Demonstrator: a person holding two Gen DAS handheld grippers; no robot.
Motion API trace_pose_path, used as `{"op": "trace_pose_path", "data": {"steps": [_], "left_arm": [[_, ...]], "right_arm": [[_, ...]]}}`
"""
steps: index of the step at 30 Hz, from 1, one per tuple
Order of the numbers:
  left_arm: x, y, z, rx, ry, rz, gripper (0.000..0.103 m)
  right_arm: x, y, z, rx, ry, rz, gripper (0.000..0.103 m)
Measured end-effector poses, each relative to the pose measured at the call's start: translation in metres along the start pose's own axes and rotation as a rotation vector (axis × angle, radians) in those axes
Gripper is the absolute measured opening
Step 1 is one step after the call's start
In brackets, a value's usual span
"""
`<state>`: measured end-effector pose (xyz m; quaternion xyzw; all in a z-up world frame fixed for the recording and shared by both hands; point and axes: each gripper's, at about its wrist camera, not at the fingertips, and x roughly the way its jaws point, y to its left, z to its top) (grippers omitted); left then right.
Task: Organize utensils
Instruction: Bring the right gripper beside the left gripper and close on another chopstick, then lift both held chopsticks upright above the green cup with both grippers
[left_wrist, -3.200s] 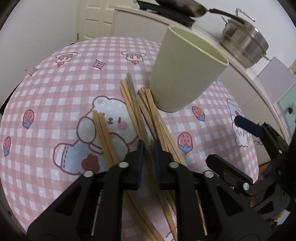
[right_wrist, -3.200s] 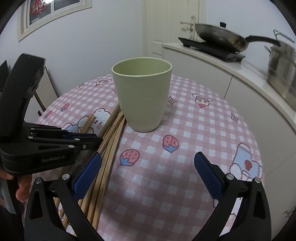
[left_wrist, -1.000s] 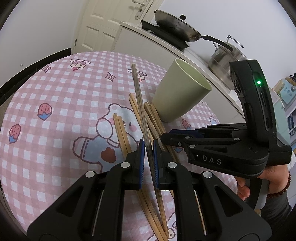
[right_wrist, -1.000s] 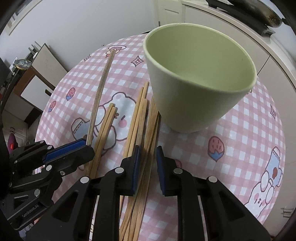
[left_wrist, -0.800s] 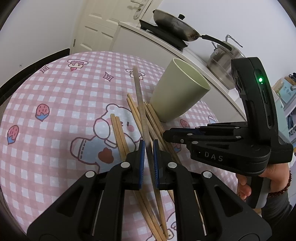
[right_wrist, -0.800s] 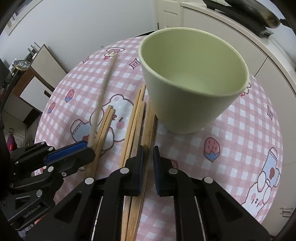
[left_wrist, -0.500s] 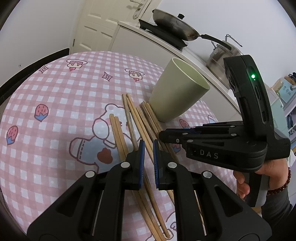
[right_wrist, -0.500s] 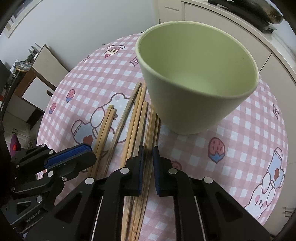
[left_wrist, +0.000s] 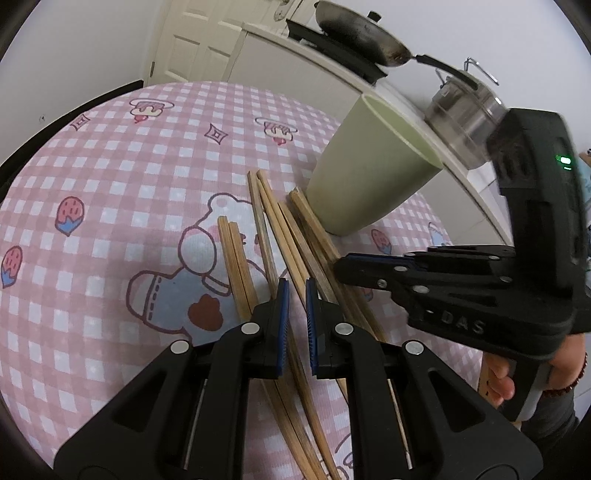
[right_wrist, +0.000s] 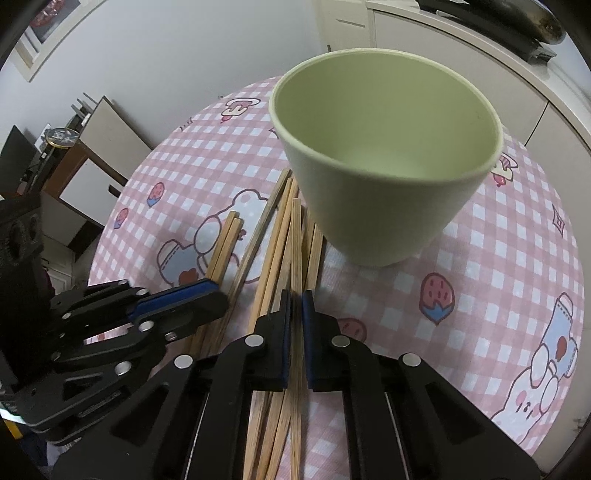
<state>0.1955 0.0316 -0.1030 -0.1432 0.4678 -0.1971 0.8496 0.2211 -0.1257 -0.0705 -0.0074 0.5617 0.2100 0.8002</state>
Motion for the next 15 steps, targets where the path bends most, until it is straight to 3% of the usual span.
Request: {"op": "trace_pose_path", "data": {"steps": [6,13,15], "left_arm": [[0.013,-0.005,0.006,-0.001,0.022,0.05,0.009],[0.018,-0.01,0.012,0.014,0.042,0.16,0.01],[0.019,-0.008,0.012,0.009,0.052,0.157,0.01]], "right_arm": [[-0.002,-0.002,-0.004,0.007,-0.004,0.045,0.005],[-0.004,-0.01,-0.006,0.019,-0.012,0.091,0.005],[-0.004,-0.013,-0.007,0.022,-0.013,0.102,0.005]]}}
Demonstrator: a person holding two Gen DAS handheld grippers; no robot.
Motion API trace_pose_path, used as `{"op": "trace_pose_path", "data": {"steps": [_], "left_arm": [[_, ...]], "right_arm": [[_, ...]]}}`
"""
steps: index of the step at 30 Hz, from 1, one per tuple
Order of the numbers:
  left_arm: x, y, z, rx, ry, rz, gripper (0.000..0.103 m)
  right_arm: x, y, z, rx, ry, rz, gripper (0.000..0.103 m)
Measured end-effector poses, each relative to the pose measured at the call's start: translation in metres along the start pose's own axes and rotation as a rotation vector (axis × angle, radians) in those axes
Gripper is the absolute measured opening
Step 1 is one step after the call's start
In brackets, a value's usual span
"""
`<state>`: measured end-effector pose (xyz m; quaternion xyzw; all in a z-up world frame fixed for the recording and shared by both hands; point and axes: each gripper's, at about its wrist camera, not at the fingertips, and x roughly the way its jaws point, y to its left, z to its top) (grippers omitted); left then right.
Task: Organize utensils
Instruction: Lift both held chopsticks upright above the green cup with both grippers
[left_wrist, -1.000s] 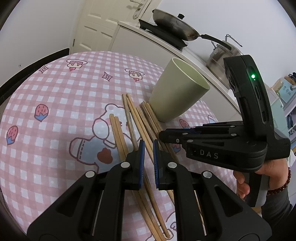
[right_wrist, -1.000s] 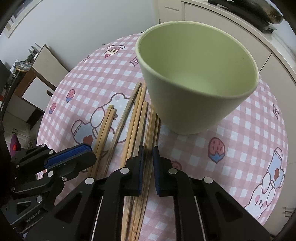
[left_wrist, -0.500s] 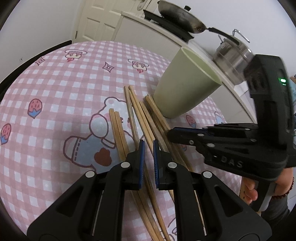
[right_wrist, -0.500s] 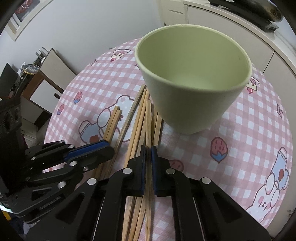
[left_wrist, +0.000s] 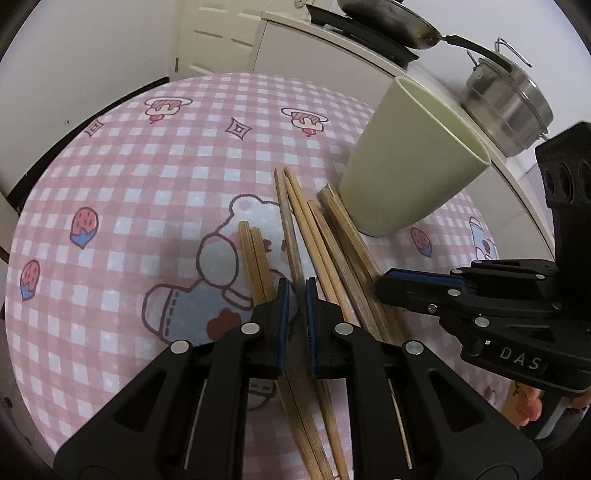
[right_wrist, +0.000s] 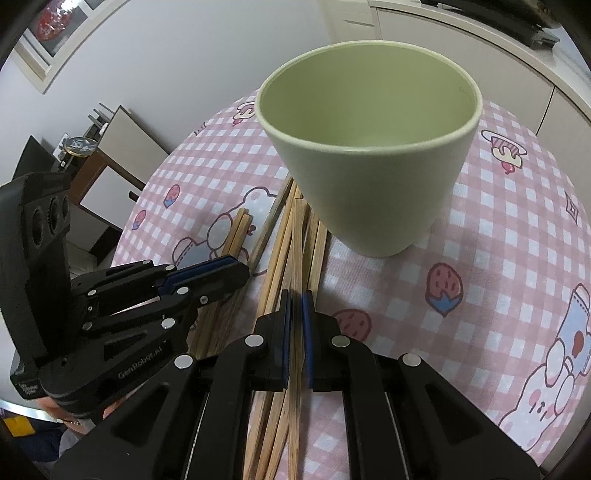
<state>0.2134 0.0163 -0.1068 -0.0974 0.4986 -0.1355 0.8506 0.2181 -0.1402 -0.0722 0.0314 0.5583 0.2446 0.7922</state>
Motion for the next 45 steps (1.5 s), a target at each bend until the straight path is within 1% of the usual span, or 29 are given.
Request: {"op": "trace_pose_path", "data": {"steps": [5,6,8,11,14,16,17,18,23,24,26,28,31,34,39,45], "left_arm": [[0.004,-0.012,0.0,0.055,0.018,0.046,0.01],[0.008,-0.016,0.002,0.061,0.026,0.056,0.011],[0.012,-0.019,0.003,0.072,0.026,0.07,0.011],[0.013,-0.018,0.004,0.086,0.025,0.08,0.011],[0.012,-0.015,0.004,0.085,-0.001,0.067,0.009],[0.006,-0.013,0.003,0.08,-0.041,0.043,0.009],[-0.001,-0.012,0.002,0.069,-0.071,0.011,0.008],[-0.006,-0.011,0.001,0.06,-0.089,-0.004,0.008],[-0.049,-0.012,-0.001,0.048,-0.23,-0.046,0.008],[-0.056,-0.012,-0.002,0.049,-0.253,-0.052,0.007],[-0.078,-0.015,-0.001,0.052,-0.329,-0.069,0.007],[-0.095,-0.021,-0.002,0.057,-0.386,-0.08,0.007],[-0.12,-0.033,-0.002,0.093,-0.466,-0.072,0.007],[-0.136,-0.042,0.0,0.126,-0.509,-0.068,0.007],[-0.151,-0.056,0.008,0.164,-0.541,-0.068,0.007],[-0.168,-0.067,0.018,0.202,-0.585,-0.052,0.007]], "right_arm": [[0.0,-0.001,-0.002,0.0,-0.005,0.027,0.005],[0.0,0.0,-0.002,0.0,-0.005,0.031,0.005],[-0.002,0.001,-0.003,-0.004,-0.009,0.04,0.005],[-0.005,0.004,-0.003,-0.009,-0.018,0.047,0.004],[-0.008,0.004,-0.003,-0.01,-0.027,0.052,0.004],[-0.012,0.006,-0.004,-0.011,-0.039,0.058,0.004],[-0.014,0.007,-0.005,-0.016,-0.049,0.063,0.005],[-0.016,0.008,-0.006,-0.021,-0.055,0.068,0.004],[-0.036,0.02,-0.008,-0.063,-0.127,0.092,0.005],[-0.044,0.025,-0.007,-0.078,-0.157,0.088,0.005],[-0.057,0.034,-0.007,-0.108,-0.209,0.067,0.004],[-0.068,0.042,-0.006,-0.133,-0.26,0.046,0.004],[-0.086,0.052,-0.002,-0.159,-0.328,0.033,0.004],[-0.102,0.058,0.004,-0.179,-0.386,0.016,0.004],[-0.125,0.063,0.009,-0.219,-0.482,-0.046,0.004],[-0.142,0.068,0.009,-0.251,-0.539,-0.055,0.004]]}}
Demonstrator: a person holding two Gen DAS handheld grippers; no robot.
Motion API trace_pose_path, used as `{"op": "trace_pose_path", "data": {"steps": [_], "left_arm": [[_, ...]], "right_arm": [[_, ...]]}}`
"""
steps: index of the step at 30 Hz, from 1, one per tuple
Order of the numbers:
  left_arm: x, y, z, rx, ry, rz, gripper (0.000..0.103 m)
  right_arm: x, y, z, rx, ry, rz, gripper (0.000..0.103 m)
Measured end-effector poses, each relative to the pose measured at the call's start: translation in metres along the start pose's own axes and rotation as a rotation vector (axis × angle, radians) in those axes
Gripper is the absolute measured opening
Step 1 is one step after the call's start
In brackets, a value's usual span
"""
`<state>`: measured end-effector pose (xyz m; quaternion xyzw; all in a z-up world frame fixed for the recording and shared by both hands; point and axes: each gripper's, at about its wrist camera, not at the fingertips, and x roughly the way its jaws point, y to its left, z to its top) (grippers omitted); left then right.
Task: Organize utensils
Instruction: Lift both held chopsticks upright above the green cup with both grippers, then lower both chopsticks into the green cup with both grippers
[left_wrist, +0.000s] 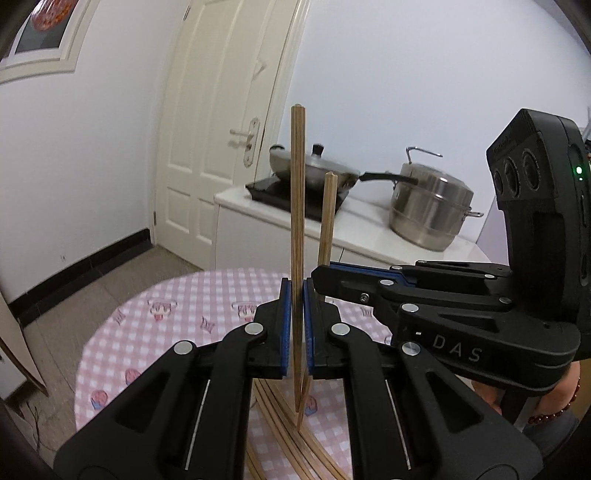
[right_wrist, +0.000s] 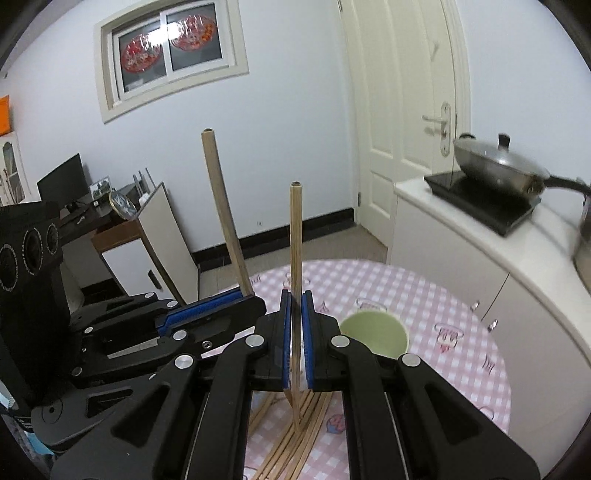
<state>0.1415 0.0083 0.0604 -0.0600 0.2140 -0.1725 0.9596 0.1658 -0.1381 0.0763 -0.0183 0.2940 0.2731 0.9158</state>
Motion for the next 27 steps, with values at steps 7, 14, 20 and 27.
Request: {"op": "trace_pose_path", "data": {"steps": [7,14,20,27], "left_arm": [[-0.005,-0.006,0.033,0.04,-0.063,0.044,0.007],[0.006,-0.017,0.057,0.074,-0.132,0.068,0.007],[0.017,-0.027,0.055,0.111,-0.153,0.078,0.006],[0.027,-0.019,0.055,0.094,-0.149,0.061,0.006]], "right_arm": [[-0.019,0.0,0.022,-0.056,-0.109,-0.087,0.004],[-0.024,-0.012,0.031,-0.073,-0.208,-0.156,0.004],[-0.028,-0.024,0.032,-0.029,-0.248,-0.146,0.004],[-0.041,-0.021,0.041,-0.045,-0.291,-0.164,0.004]]}}
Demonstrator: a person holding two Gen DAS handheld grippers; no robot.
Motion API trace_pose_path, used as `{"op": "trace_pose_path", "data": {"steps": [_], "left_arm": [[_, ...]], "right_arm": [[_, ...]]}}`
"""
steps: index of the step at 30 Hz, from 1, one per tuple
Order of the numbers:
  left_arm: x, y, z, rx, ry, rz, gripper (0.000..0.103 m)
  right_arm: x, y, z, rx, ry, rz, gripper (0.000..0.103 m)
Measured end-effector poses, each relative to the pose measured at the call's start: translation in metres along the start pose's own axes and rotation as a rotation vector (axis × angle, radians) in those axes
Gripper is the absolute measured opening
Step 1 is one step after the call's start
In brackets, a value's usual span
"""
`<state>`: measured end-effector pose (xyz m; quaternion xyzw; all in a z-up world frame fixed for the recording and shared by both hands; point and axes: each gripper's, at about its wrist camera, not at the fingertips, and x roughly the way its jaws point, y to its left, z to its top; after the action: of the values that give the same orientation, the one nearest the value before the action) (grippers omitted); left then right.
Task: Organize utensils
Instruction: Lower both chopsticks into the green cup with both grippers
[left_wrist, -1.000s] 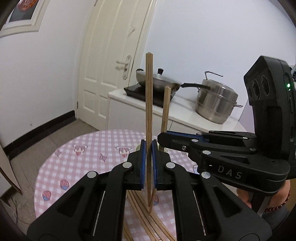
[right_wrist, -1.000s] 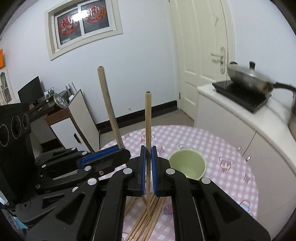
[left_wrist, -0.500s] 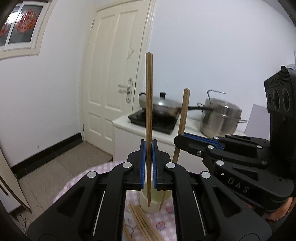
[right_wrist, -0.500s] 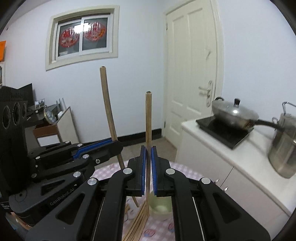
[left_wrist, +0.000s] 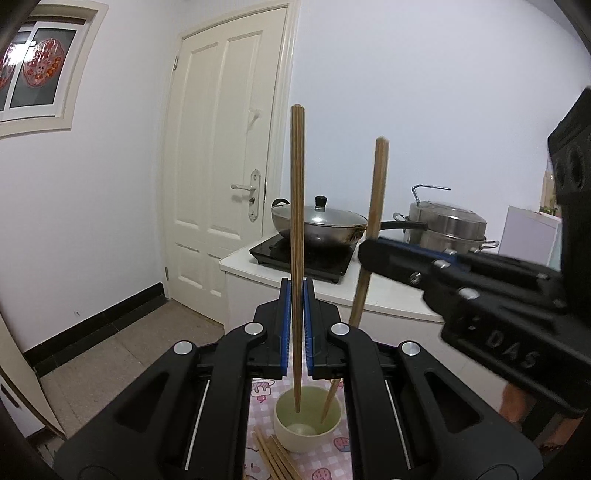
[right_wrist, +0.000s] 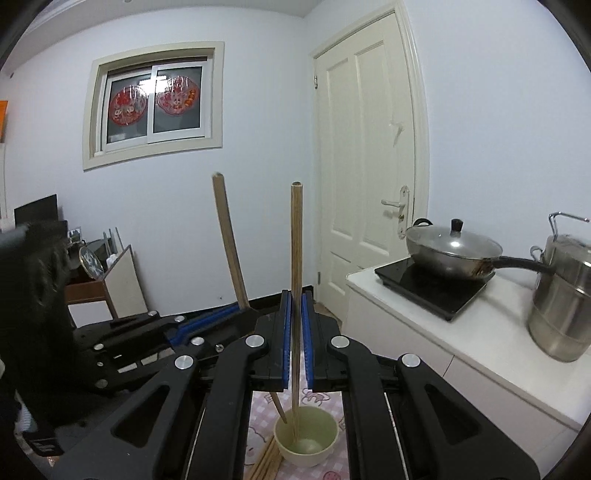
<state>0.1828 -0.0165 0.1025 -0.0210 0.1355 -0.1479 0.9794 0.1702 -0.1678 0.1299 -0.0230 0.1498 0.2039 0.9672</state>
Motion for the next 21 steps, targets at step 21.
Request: {"op": "trace_pose_path", "data": {"steps": [21], "left_arm": [[0.055,0.023,-0.066,-0.092,0.109,-0.014,0.007]], "right_arm": [[0.044,-0.035,-0.089,0.133,0.098,-0.025,0.004]]}}
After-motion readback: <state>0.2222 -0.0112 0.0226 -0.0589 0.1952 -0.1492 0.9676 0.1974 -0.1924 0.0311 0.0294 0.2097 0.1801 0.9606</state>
